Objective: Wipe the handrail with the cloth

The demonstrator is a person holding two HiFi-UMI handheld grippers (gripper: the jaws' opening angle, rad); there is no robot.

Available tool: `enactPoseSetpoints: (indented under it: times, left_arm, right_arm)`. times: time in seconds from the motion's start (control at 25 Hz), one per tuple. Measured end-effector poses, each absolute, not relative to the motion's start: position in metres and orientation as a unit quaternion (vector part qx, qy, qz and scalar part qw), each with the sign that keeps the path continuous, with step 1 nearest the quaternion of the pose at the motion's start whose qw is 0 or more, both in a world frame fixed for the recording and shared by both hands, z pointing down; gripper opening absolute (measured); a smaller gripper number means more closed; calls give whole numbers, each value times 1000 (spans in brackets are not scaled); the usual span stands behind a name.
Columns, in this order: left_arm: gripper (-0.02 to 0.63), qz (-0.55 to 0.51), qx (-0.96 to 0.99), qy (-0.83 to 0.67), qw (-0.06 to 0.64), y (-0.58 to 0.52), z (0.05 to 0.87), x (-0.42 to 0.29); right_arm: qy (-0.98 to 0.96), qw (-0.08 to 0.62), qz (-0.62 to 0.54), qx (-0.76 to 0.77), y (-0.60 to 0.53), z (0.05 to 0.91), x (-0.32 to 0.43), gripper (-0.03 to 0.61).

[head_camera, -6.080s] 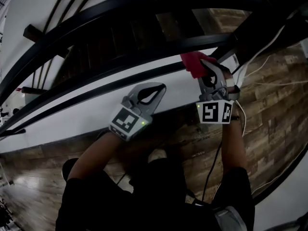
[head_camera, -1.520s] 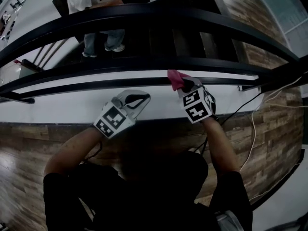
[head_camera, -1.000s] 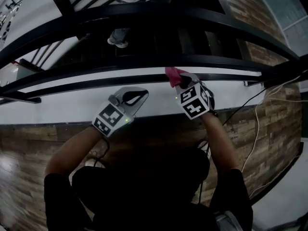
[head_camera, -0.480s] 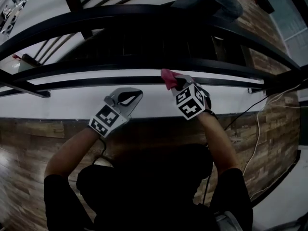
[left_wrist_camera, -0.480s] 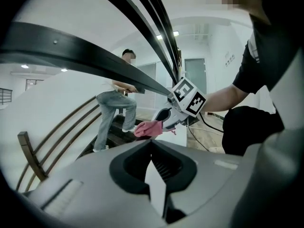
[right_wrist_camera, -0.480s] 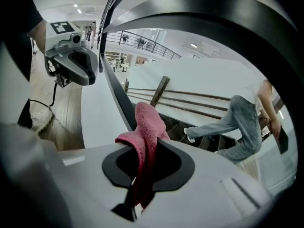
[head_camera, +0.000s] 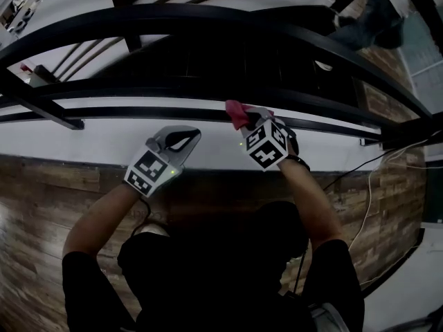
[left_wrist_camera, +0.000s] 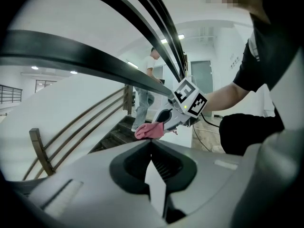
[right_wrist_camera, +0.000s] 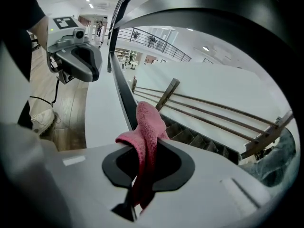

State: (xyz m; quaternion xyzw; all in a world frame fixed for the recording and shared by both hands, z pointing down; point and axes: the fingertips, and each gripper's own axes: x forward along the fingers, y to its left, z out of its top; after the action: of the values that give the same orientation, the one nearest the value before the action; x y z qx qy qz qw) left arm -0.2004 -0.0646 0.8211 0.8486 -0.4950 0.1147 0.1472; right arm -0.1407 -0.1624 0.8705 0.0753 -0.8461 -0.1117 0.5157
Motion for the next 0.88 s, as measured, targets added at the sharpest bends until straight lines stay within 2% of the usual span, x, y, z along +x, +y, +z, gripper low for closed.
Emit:
enactPoseSetpoints:
  times: [0.48,0.88]
  left_arm:
    - [-1,107,818,-544,155,-26,820,-272]
    - [0,87,806,-562,162,-9,830,-303]
  right_arm:
    - [-844,515,-148,31,-119,867,-217,43]
    - [-849,504,-159,22,-94,864,-258,43]
